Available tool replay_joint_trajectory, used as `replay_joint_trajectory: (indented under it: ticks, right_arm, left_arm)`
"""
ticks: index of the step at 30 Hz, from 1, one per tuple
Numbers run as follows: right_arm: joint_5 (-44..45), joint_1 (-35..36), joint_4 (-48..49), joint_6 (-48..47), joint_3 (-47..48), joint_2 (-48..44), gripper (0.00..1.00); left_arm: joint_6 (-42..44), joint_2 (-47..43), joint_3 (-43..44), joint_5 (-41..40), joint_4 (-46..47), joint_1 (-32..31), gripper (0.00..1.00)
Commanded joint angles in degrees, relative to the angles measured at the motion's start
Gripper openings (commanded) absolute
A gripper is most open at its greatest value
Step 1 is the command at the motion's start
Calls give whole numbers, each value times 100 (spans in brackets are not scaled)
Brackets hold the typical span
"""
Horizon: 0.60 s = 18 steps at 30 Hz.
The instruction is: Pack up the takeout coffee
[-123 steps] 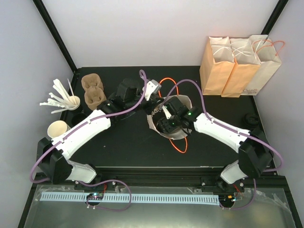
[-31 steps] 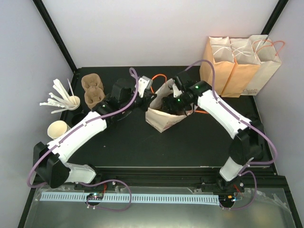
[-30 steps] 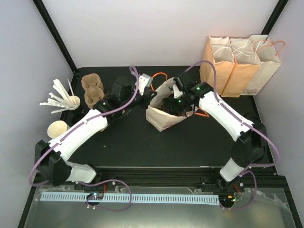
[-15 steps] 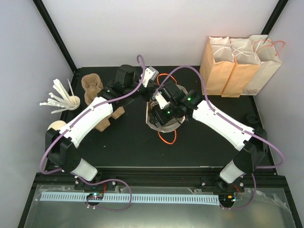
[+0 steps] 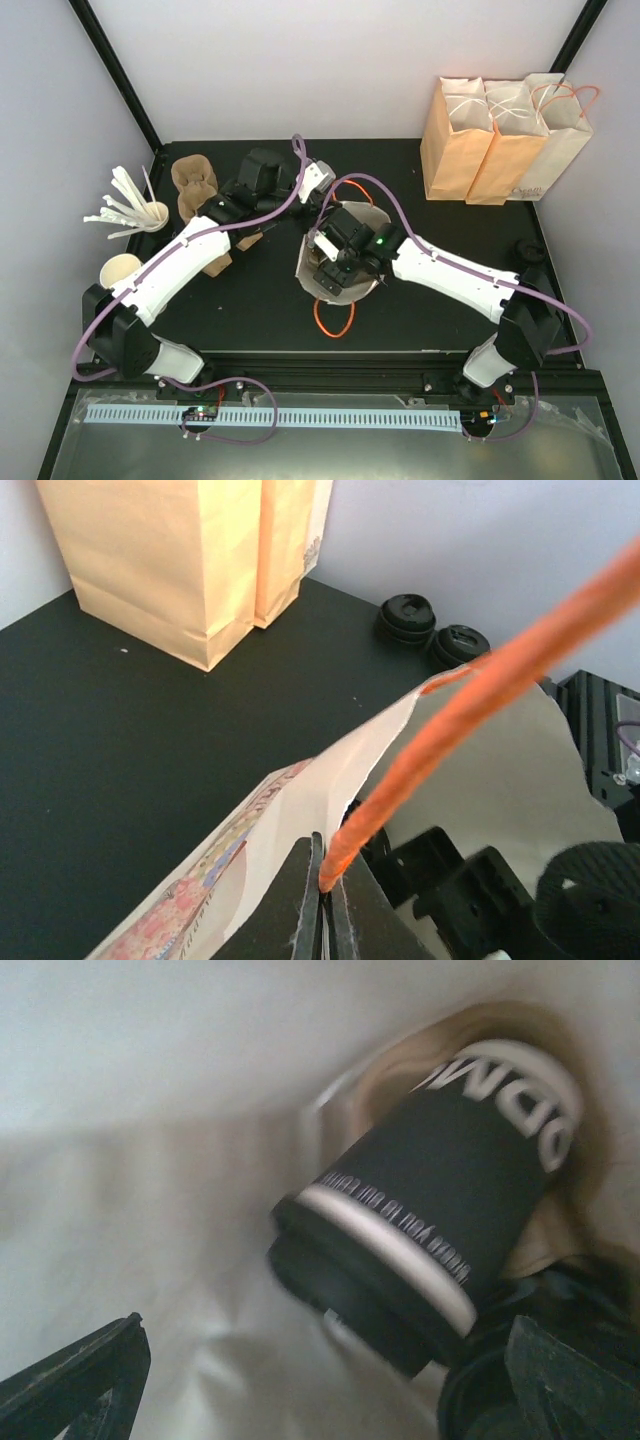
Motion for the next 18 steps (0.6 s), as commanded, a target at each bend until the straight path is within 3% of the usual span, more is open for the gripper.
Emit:
replay_joint_trajectory:
  ticks: [1, 6, 10, 18]
  right_arm:
    - [862, 27, 259, -349, 188, 46, 100]
    - [1102, 33, 306, -428, 50, 303, 100]
    - [739, 34, 568, -595, -145, 378, 100]
    - [824, 34, 59, 204, 378, 1300, 100]
  left_arm:
    - [109, -206, -70, 290, 171, -56, 2]
    - [38, -279, -236, 313, 266, -89, 2]
    - [-58, -358, -399, 338, 313, -99, 2]
    - [-531, -641, -889, 239, 605, -119, 2]
